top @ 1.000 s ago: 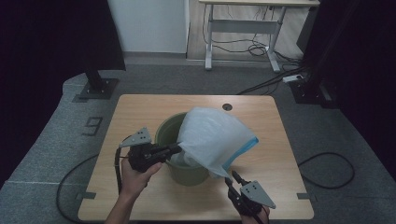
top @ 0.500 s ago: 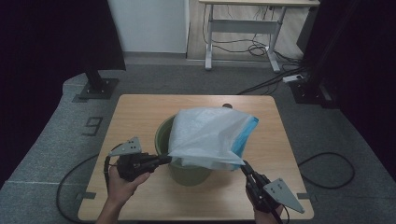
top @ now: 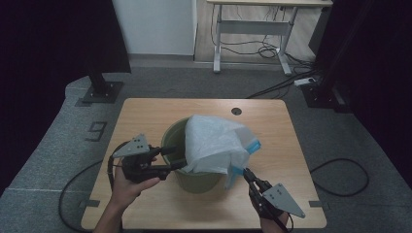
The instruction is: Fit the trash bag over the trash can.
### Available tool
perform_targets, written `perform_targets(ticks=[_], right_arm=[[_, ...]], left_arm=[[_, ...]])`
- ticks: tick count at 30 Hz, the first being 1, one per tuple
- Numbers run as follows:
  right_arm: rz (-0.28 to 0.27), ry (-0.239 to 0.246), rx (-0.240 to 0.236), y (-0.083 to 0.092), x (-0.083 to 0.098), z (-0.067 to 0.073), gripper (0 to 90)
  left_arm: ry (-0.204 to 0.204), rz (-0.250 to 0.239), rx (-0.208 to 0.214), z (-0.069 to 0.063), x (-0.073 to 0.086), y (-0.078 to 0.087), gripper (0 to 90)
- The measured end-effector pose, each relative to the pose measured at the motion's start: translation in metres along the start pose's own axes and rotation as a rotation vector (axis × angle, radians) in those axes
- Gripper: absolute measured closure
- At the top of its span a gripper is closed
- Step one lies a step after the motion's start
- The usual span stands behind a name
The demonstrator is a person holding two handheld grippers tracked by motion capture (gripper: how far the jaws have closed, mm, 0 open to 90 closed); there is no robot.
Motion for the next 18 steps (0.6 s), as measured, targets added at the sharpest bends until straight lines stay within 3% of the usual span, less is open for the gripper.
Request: perform_targets(ticks=[3,7,10,18], right_arm=[[0.010,0.036,0.004,0.001,0.004,0.003,88.8],[0.019,0.075,0.001,0.000,0.007,0.007,88.9],[0.023,0.072,-0.005,0.000,0.008,0.006,88.8],[0.015,0.071,-0.010,0.000,0.001,0.005,88.8]], left_arm=[[-0.007,0.030,-0.006,0.001,-0.007,-0.015,41.9],[-0.019,0.056,0.018,-0.002,-0.016,-0.035,39.0],[-0.024,0.076,0.049,-0.009,-0.019,-0.048,36.7],[-0.021,0.122,0.060,-0.012,-0.015,-0.071,34.2]])
Point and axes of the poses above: each handheld gripper's, and its own axes: y roughly backward along the jaws, x roughly out of its underside, z roughly to its left, the point moved 10 cm from there along -y, roughly forward along the jaws, and after that the axes turned 2 degrees about -z, right-handed, at the moved point
